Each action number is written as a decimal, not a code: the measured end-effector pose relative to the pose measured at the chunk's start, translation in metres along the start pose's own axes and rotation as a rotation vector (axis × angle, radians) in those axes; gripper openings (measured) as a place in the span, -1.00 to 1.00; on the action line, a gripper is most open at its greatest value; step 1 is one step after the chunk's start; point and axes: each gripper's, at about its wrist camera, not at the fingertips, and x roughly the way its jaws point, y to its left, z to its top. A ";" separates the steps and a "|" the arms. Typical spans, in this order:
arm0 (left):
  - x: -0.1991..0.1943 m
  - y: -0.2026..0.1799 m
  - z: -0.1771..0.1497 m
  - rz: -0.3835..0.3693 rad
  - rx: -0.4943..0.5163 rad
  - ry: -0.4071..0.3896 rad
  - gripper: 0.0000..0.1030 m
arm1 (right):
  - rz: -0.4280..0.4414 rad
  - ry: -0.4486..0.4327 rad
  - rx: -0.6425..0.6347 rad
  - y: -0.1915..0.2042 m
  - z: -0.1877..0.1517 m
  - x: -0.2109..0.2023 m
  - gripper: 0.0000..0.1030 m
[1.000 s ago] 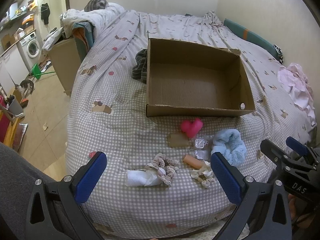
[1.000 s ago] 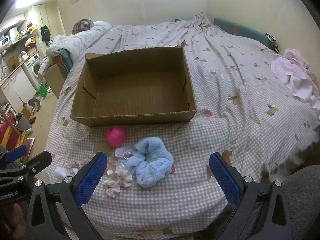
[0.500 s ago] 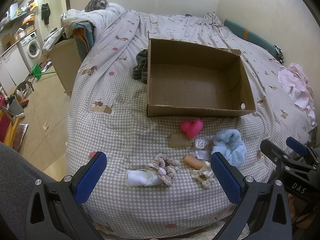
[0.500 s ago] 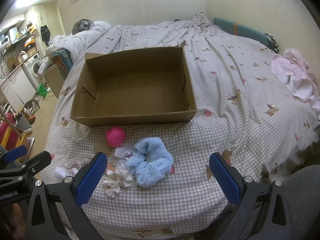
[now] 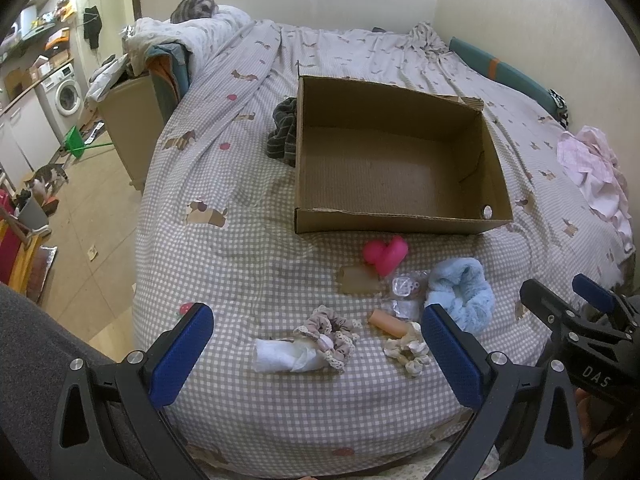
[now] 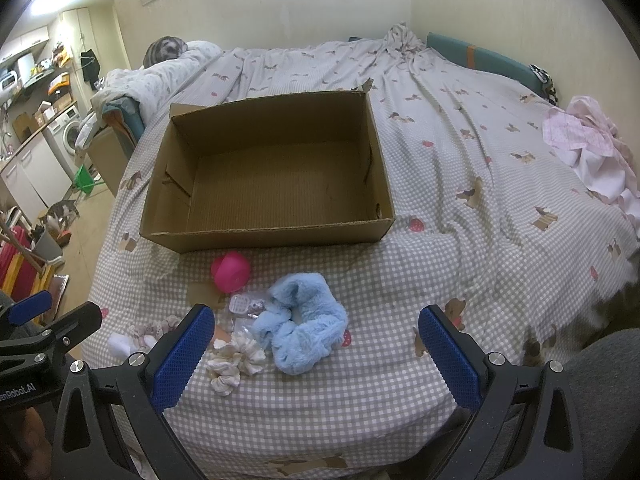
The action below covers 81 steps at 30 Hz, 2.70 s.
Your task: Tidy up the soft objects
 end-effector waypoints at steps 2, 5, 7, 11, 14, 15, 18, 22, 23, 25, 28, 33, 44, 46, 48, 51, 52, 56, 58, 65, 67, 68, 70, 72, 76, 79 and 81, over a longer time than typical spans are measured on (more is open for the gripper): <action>0.000 0.000 0.000 0.001 0.000 0.000 1.00 | -0.004 0.001 0.002 0.000 -0.001 0.003 1.00; 0.000 0.000 0.000 0.001 0.001 0.001 1.00 | -0.004 0.006 0.004 -0.001 -0.002 0.006 1.00; 0.000 0.000 0.000 0.001 0.000 0.001 1.00 | -0.005 0.006 0.003 -0.001 -0.003 0.006 1.00; 0.002 0.001 -0.001 0.001 -0.002 0.002 1.00 | -0.005 0.007 0.004 -0.001 -0.003 0.006 1.00; 0.002 0.001 -0.001 0.002 -0.002 0.003 1.00 | -0.006 0.007 0.002 0.000 -0.003 0.006 1.00; 0.002 0.001 -0.001 0.001 -0.002 0.003 1.00 | -0.006 0.008 0.002 0.000 -0.003 0.007 1.00; 0.002 0.001 -0.001 0.001 -0.002 0.003 1.00 | -0.006 0.007 0.002 0.000 -0.003 0.006 1.00; 0.002 0.001 -0.001 0.001 -0.002 0.003 1.00 | -0.008 0.010 -0.002 0.000 -0.004 0.007 1.00; 0.002 0.001 -0.001 0.001 -0.003 0.003 1.00 | -0.008 0.011 -0.002 0.001 -0.003 0.007 1.00; 0.002 0.001 -0.001 0.001 -0.002 0.004 1.00 | -0.007 0.011 -0.001 0.000 -0.003 0.007 1.00; 0.002 0.001 -0.001 0.001 -0.003 0.003 1.00 | -0.009 0.018 -0.001 0.002 -0.003 0.008 1.00; 0.005 0.004 -0.001 0.006 -0.013 0.016 1.00 | 0.019 0.046 0.015 0.000 0.002 0.011 1.00; 0.010 0.010 0.000 0.040 -0.044 0.049 1.00 | 0.165 0.310 0.054 -0.015 0.028 0.063 1.00; 0.012 0.012 0.001 0.046 -0.050 0.059 1.00 | 0.138 0.355 0.028 -0.013 0.028 0.080 1.00; 0.015 0.017 0.003 0.057 -0.061 0.076 1.00 | 0.147 0.406 0.034 -0.012 0.028 0.096 1.00; 0.020 0.025 0.008 0.067 -0.093 0.105 1.00 | 0.161 0.469 0.015 0.000 0.025 0.118 0.83; 0.023 0.028 0.010 0.071 -0.108 0.116 1.00 | 0.160 0.479 -0.001 0.005 0.023 0.123 0.82; 0.034 0.043 0.017 0.104 -0.162 0.166 1.00 | 0.106 0.492 -0.059 0.023 0.011 0.144 0.82; 0.038 0.047 0.019 0.106 -0.177 0.179 1.00 | 0.075 0.495 -0.114 0.033 0.005 0.150 0.82; 0.043 0.044 0.033 0.103 -0.153 0.188 1.00 | 0.068 0.466 -0.136 0.034 -0.004 0.156 -0.01; 0.044 0.044 0.038 0.104 -0.145 0.188 1.00 | 0.097 0.443 -0.087 0.021 0.000 0.149 -0.22; 0.045 0.046 0.040 0.102 -0.145 0.191 1.00 | 0.116 0.430 -0.062 0.014 0.000 0.145 -0.56; 0.047 0.050 0.043 0.100 -0.146 0.199 1.00 | 0.181 0.413 0.015 -0.002 0.002 0.133 -0.64; 0.050 0.054 0.045 0.104 -0.143 0.211 1.00 | 0.247 0.390 0.082 -0.014 0.002 0.123 -0.64; 0.059 0.066 0.042 0.114 -0.164 0.243 1.00 | 0.305 0.329 0.115 -0.018 0.003 0.101 -0.72; 0.066 0.076 0.034 0.109 -0.196 0.274 1.00 | 0.312 0.266 0.123 -0.020 0.014 0.087 -0.72; 0.073 0.083 0.028 0.113 -0.222 0.307 1.00 | 0.315 0.244 0.117 -0.015 0.016 0.085 -0.72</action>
